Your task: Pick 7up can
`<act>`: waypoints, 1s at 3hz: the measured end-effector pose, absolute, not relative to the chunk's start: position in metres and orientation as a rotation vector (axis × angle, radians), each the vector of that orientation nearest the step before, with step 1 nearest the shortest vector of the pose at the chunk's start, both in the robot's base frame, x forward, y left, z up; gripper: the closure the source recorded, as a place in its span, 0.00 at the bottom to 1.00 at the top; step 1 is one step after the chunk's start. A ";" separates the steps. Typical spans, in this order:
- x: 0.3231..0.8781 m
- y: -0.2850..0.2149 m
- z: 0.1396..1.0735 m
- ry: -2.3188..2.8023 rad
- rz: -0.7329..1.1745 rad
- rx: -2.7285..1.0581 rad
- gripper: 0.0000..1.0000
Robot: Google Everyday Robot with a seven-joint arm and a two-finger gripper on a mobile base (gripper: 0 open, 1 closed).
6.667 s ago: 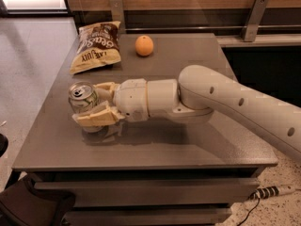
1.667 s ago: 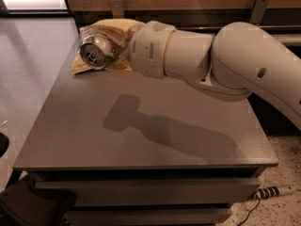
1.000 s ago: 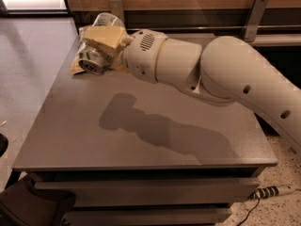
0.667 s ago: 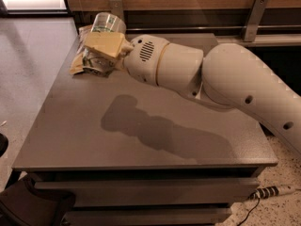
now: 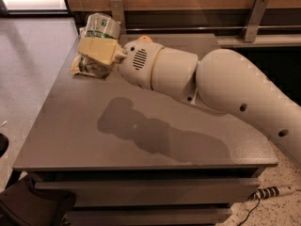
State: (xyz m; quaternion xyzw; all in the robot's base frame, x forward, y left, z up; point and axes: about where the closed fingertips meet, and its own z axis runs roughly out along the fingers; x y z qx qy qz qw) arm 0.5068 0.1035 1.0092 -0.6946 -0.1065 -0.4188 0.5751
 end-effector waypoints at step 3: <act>0.506 0.096 0.962 -0.762 -1.479 -1.659 1.00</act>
Offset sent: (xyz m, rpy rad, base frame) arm 0.0048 -0.0141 -0.0391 -0.3470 -0.5293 0.0002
